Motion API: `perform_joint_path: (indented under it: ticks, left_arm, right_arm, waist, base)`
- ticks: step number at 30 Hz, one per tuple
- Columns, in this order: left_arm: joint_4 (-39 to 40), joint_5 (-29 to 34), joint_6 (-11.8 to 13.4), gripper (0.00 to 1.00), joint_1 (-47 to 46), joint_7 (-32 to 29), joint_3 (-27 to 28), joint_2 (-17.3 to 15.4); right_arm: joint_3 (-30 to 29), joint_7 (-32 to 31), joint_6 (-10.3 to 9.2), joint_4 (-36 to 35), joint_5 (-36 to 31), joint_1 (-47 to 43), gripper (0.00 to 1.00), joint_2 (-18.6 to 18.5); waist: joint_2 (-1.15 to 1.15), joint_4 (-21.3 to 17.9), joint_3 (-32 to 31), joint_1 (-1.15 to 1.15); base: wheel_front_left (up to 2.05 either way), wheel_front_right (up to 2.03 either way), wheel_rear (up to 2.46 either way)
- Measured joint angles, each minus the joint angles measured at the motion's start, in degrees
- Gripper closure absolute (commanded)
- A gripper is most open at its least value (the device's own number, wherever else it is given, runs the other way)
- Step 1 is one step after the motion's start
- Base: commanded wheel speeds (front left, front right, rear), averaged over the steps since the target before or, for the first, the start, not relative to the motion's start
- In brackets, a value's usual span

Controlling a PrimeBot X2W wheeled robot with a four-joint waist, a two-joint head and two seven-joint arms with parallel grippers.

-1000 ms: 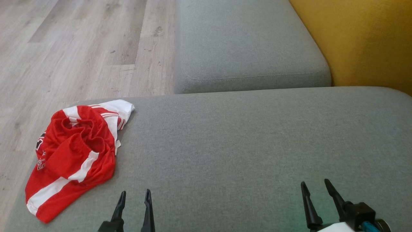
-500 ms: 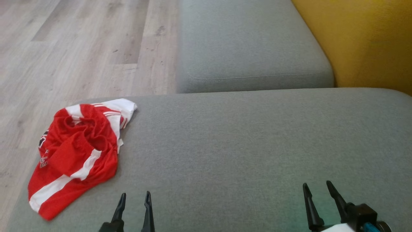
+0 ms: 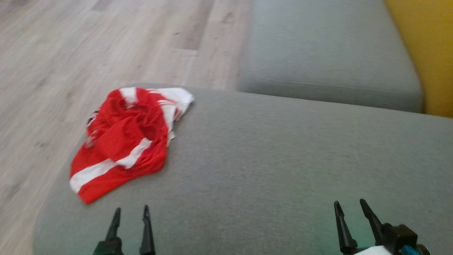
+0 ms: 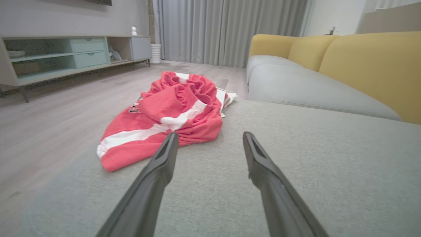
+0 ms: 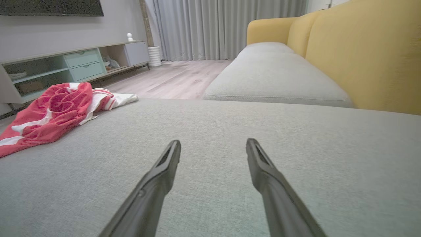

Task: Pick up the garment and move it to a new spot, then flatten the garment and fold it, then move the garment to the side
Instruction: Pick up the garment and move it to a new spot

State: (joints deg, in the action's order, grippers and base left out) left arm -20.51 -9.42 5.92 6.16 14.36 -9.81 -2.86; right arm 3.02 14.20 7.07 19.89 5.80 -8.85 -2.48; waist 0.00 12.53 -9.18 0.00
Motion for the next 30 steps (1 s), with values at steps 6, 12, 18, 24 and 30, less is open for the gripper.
perform_joint_path:
  ticks: [6,12,18,24,30]
  left_arm:
    - [0.42,1.43,-0.43,0.00,-0.07,0.01,2.87,-0.04]
    - [2.72,2.44,0.22,0.00,-0.54,0.01,7.04,-0.03]
    - [4.26,1.27,-0.70,0.00,-5.60,0.03,10.84,0.04]
    - [1.51,1.83,-3.56,0.00,-13.18,0.09,11.99,-0.26]
    - [-7.73,1.63,-5.89,0.00,-28.81,0.25,12.32,-0.30]
  right_arm:
    - [-0.03,0.00,0.00,-0.01,0.25,0.57,0.00,0.00]
    - [-0.12,0.01,0.00,0.00,0.24,3.37,0.00,0.01]
    - [-3.66,0.01,0.01,0.07,-1.19,4.78,0.00,0.01]
    - [-7.05,0.01,0.01,-2.04,-6.69,5.25,0.00,0.02]
    - [-7.95,0.01,0.01,-4.86,-12.03,12.06,0.00,-0.62]
  waist:
    - [0.00,4.79,0.89,0.00]
    - [0.00,9.67,2.76,0.00]
    - [0.00,13.48,6.74,0.01]
    - [0.00,14.65,11.65,0.00]
    - [0.00,13.40,19.40,0.02]
  base:
    - [0.00,0.00,0.00]
    - [0.00,0.00,0.00]
    - [0.00,0.00,0.00]
    - [0.00,0.00,0.00]
    - [0.00,0.00,0.00]
